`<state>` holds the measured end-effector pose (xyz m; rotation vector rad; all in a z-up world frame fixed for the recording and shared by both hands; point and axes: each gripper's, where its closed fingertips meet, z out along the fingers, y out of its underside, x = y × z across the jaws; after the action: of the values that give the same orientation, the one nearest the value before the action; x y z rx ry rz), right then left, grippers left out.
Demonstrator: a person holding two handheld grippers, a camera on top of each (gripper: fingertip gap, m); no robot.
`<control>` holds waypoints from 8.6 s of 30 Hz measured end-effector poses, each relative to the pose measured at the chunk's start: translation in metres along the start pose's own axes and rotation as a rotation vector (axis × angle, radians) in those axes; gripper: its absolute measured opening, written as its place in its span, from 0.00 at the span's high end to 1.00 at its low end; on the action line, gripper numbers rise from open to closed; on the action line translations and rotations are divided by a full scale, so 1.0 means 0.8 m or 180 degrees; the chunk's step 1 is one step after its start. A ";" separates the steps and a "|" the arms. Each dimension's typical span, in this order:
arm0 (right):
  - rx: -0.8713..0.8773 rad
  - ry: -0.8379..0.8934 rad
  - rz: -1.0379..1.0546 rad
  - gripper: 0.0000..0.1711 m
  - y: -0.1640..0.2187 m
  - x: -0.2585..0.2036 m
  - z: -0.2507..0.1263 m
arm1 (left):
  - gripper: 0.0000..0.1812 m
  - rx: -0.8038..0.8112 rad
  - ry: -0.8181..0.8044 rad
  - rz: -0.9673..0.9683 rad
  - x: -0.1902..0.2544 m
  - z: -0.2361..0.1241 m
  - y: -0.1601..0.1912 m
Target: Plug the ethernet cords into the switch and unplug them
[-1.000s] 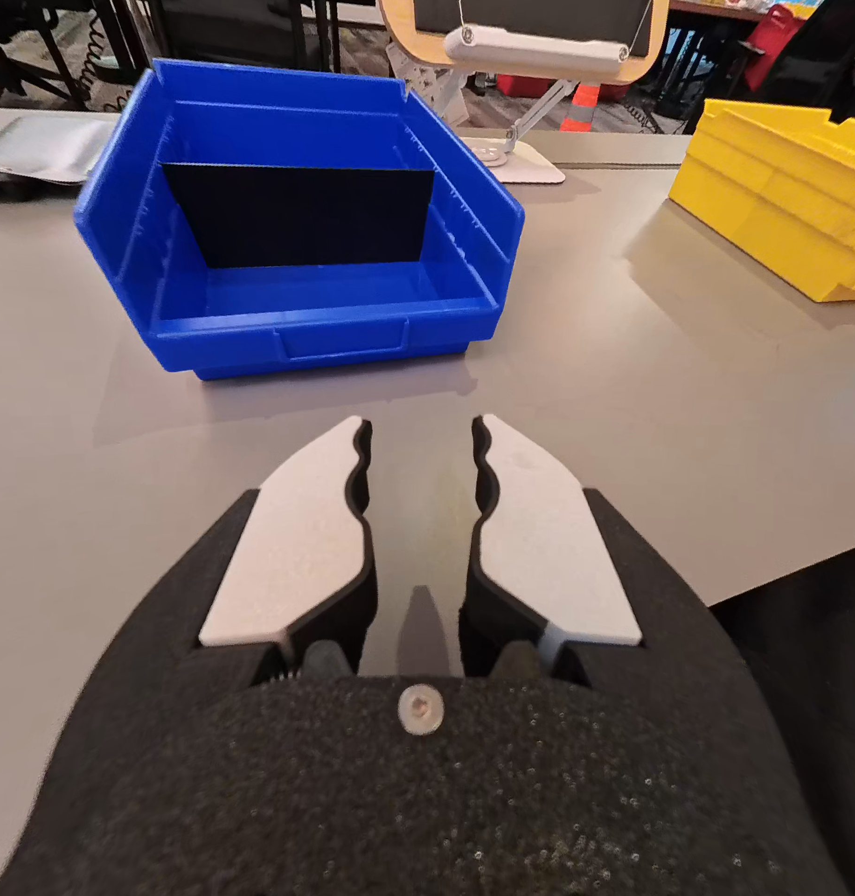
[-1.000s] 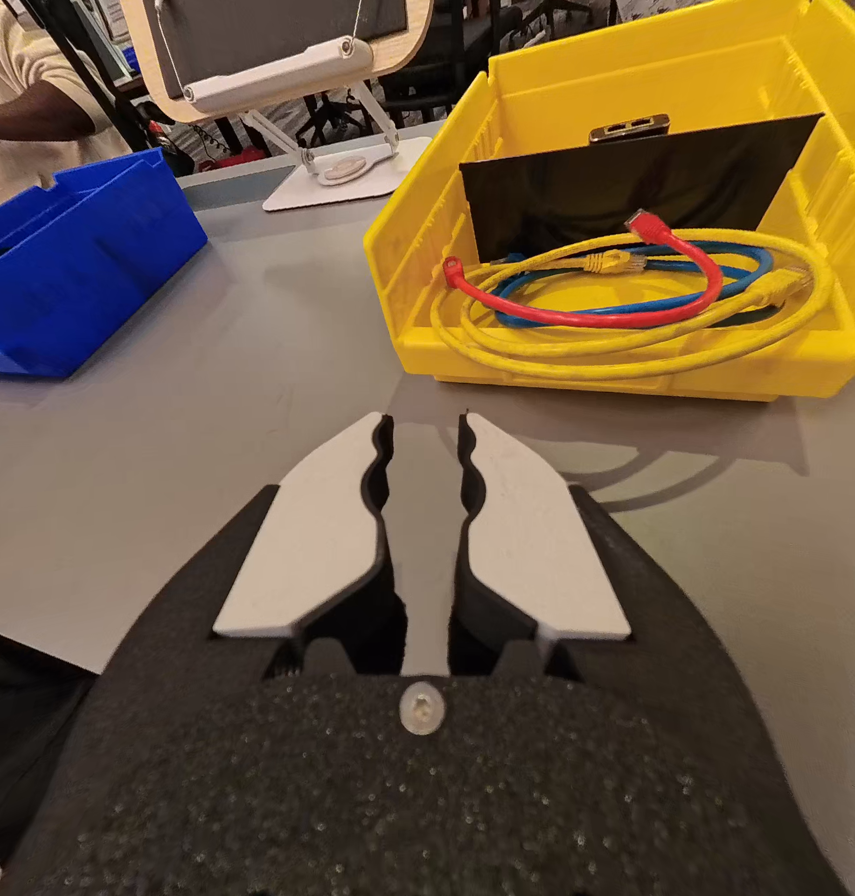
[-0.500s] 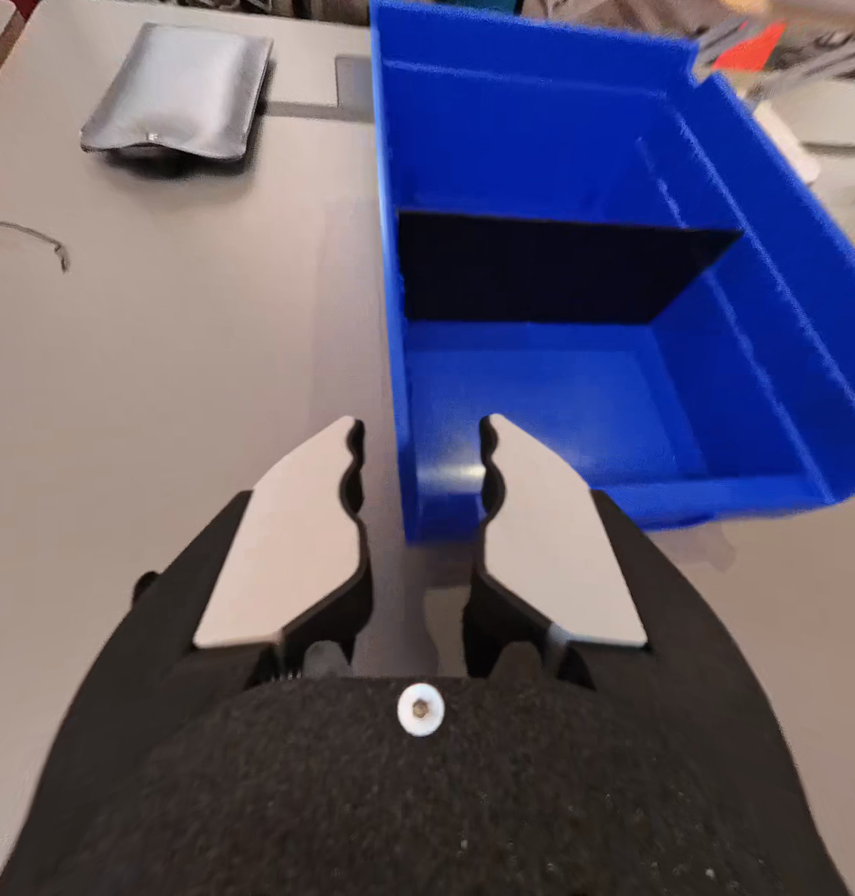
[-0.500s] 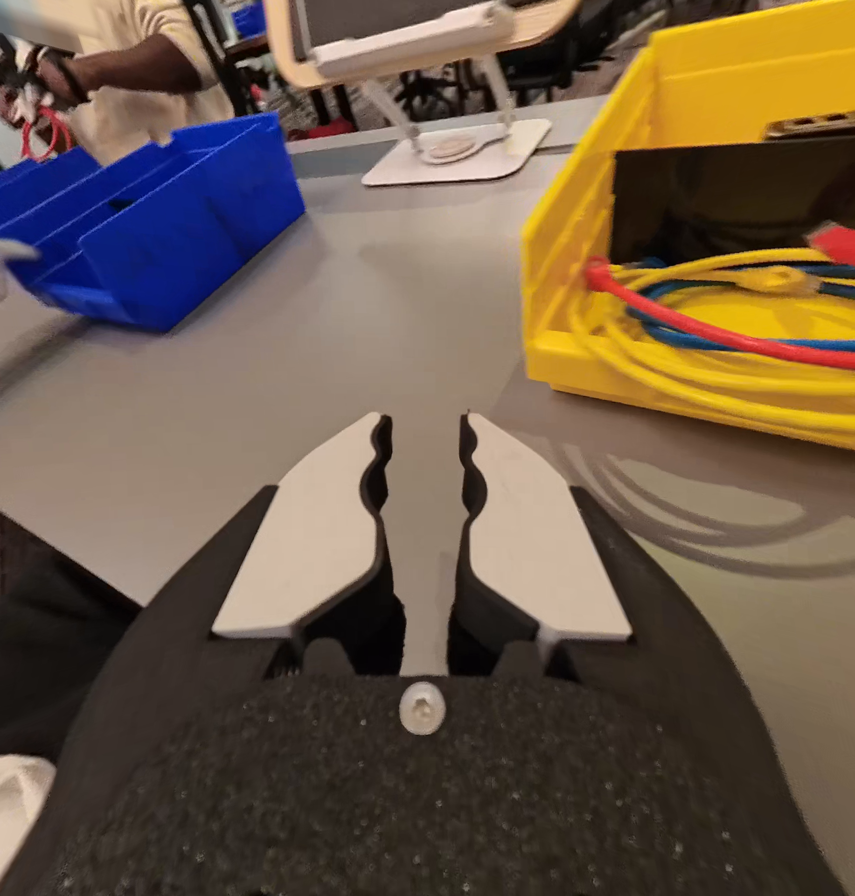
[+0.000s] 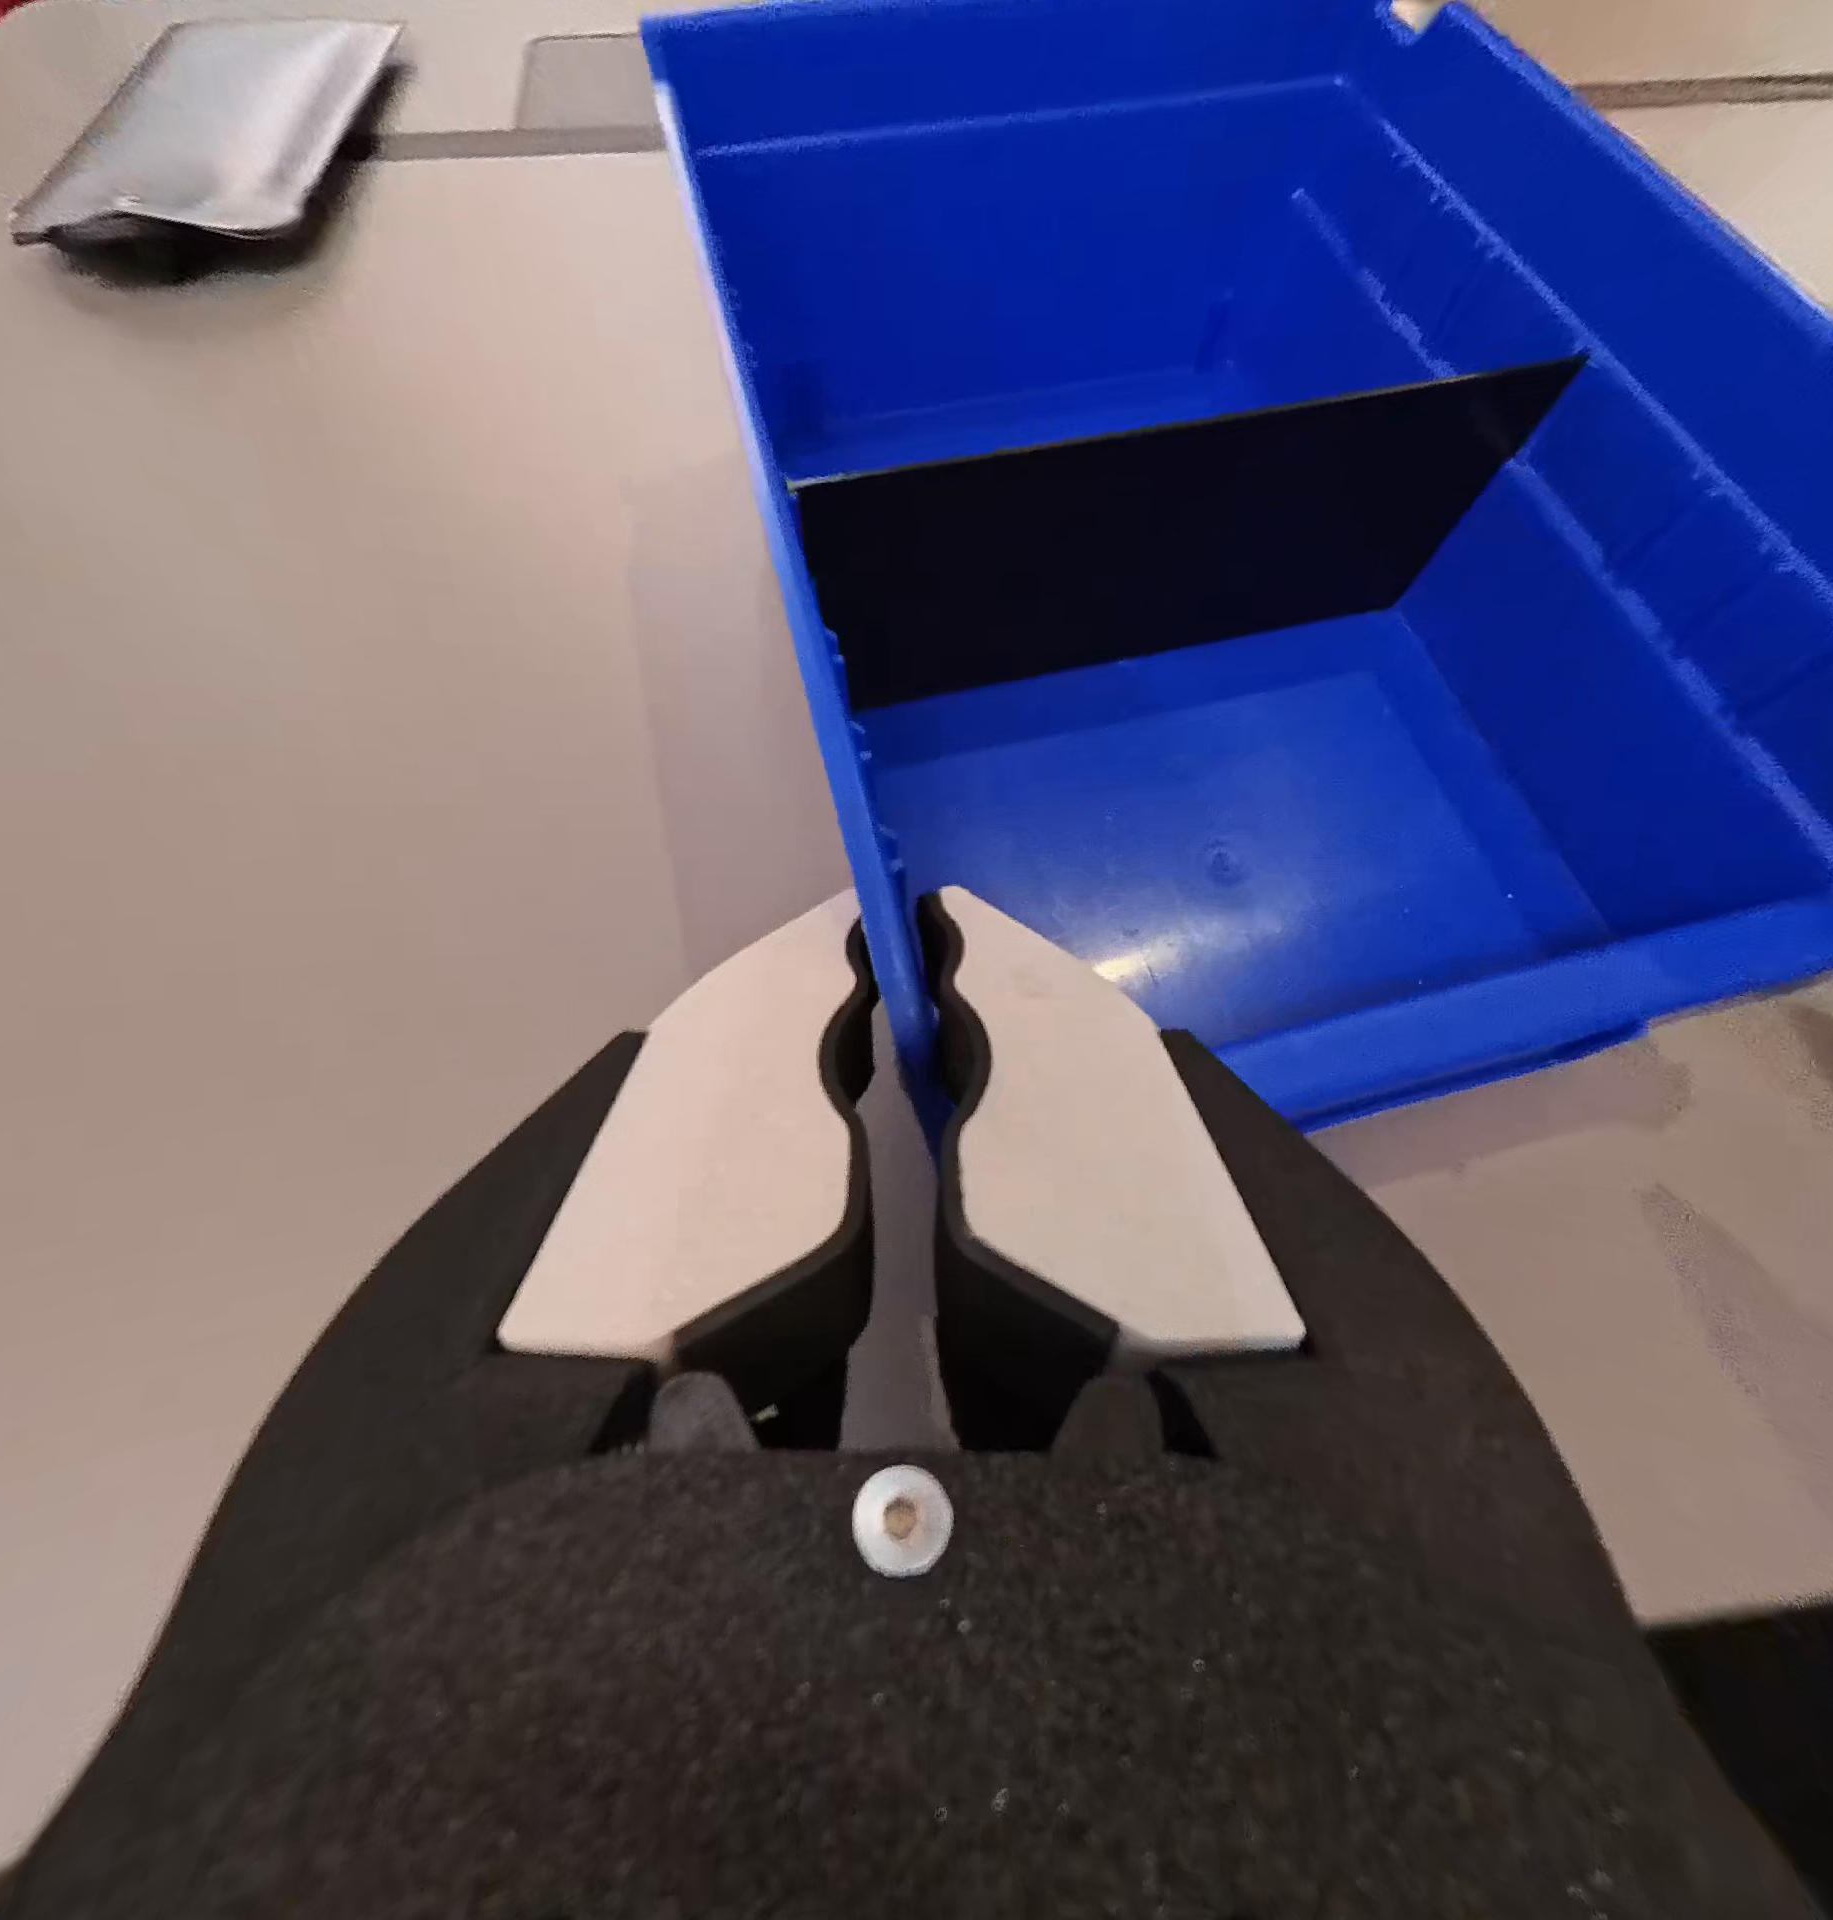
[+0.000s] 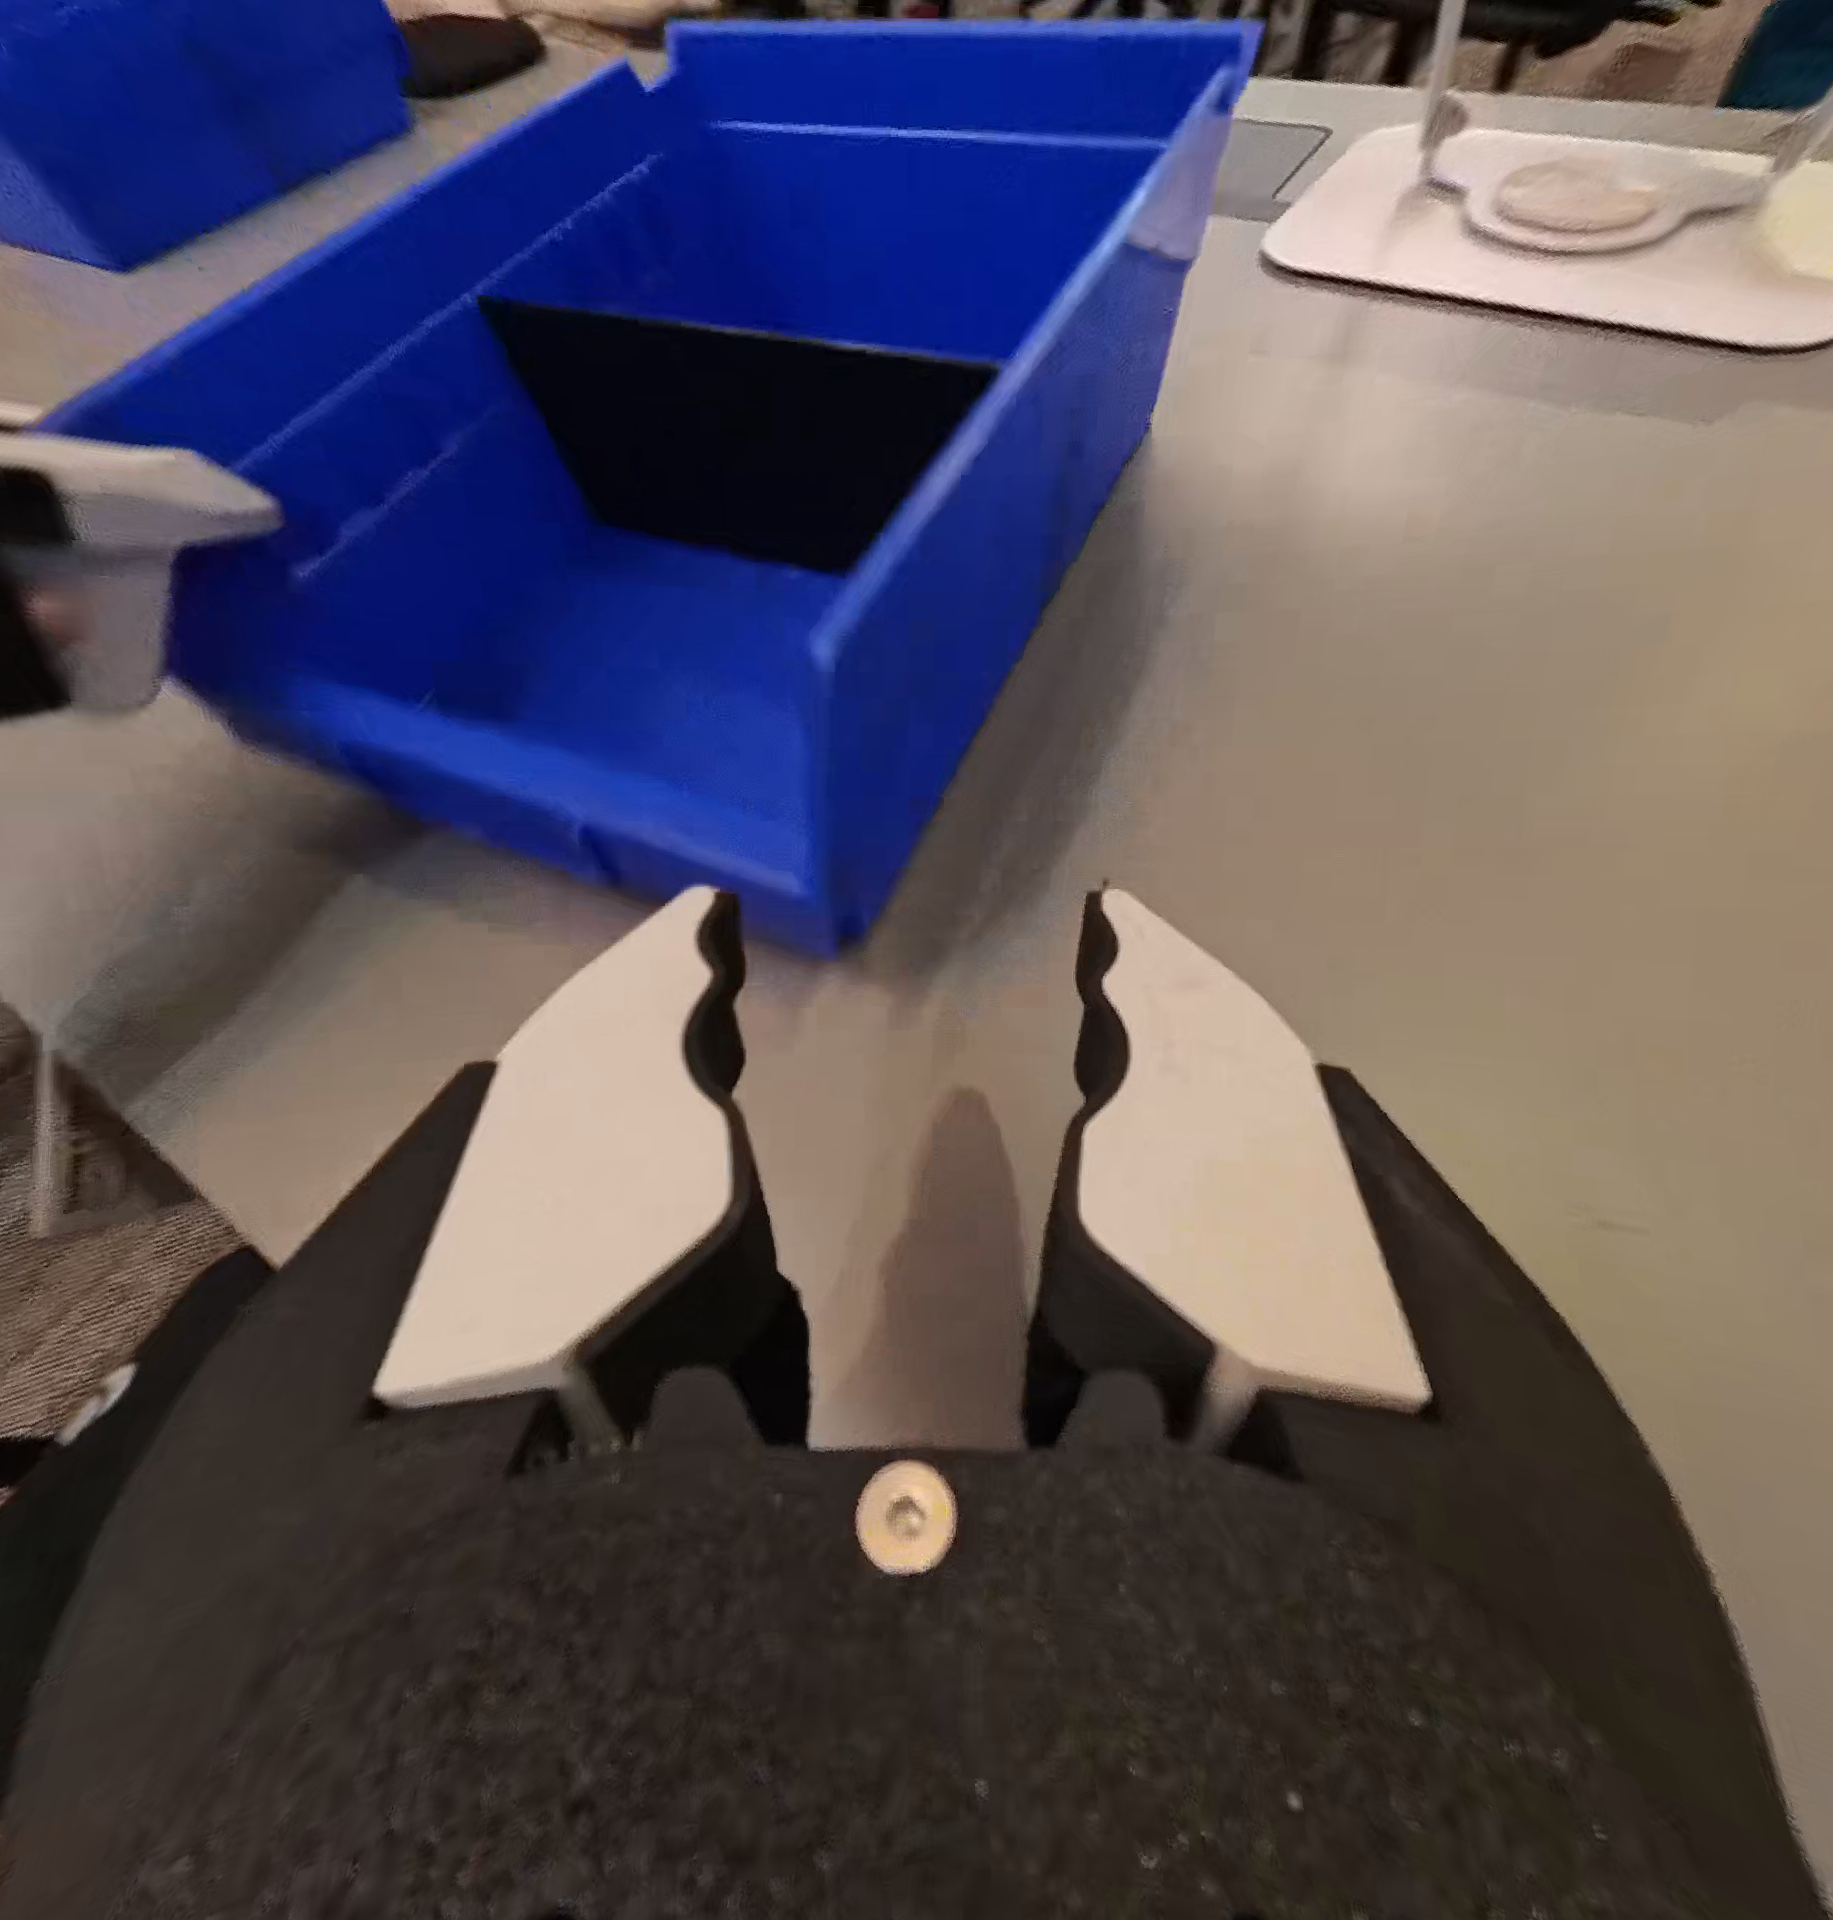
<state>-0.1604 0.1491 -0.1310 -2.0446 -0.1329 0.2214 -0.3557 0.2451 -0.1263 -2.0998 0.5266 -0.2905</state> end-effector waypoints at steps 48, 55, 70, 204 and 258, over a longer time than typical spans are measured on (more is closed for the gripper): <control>0.0569 0.1991 0.1175 0.97 0.036 0.535 -0.210 | 0.86 -0.0925 0.0945 -0.0173 0.586 0.177 -0.098; 0.0704 0.2359 0.0998 0.97 0.010 0.513 -0.253 | 0.79 -0.0478 0.1408 -0.0081 0.602 0.152 -0.129; 0.1444 0.1845 0.0607 0.97 -0.195 0.288 -0.174 | 0.75 0.0609 0.0924 0.0008 0.334 0.029 -0.254; 0.0235 0.0618 0.0009 0.91 -0.106 -0.109 0.197 | 0.98 0.0036 -0.0013 -0.0244 -0.191 0.081 -0.032; 0.0633 0.1452 0.0756 0.73 0.019 0.362 -0.196 | 0.77 0.0391 0.0715 -0.0312 0.008 -0.009 -0.010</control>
<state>0.1560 0.0606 -0.1024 -1.8588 0.4006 -0.0870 -0.3511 0.2411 -0.1155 -1.9877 0.5239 -0.6054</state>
